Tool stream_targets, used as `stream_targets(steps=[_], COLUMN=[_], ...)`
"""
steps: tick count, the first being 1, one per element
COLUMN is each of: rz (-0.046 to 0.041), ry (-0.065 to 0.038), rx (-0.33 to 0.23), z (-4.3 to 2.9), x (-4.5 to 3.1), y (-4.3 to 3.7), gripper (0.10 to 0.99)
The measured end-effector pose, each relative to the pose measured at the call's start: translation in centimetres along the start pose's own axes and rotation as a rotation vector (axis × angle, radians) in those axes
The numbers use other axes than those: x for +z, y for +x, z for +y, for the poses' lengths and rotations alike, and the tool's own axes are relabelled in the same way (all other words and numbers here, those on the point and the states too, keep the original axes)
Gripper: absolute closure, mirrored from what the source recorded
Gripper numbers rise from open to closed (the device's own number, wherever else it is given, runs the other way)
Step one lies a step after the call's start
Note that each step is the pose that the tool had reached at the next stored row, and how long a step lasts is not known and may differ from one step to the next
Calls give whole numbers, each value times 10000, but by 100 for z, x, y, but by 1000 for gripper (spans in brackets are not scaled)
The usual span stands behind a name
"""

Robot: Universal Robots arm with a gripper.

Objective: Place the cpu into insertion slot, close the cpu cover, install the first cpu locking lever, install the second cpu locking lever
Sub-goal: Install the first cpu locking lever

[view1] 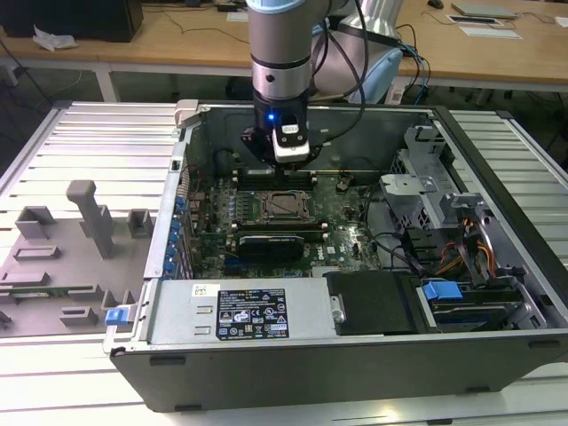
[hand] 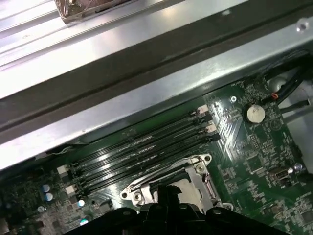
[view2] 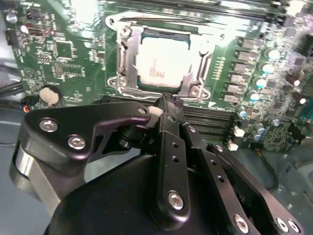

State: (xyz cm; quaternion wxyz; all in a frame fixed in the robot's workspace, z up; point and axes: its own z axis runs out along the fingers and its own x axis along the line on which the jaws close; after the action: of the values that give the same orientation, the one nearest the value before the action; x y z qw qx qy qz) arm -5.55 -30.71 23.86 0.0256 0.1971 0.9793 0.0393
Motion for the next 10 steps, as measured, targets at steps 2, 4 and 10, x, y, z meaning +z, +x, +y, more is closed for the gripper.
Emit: stream_targets(steps=[2,4,10], rz=[29,88,215], ry=[-1,-20,-67], rx=[-190,-828,-2427], z=[12,16,12], x=[8,18,40], y=[-29,-42,-43], gripper=[980,980,980])
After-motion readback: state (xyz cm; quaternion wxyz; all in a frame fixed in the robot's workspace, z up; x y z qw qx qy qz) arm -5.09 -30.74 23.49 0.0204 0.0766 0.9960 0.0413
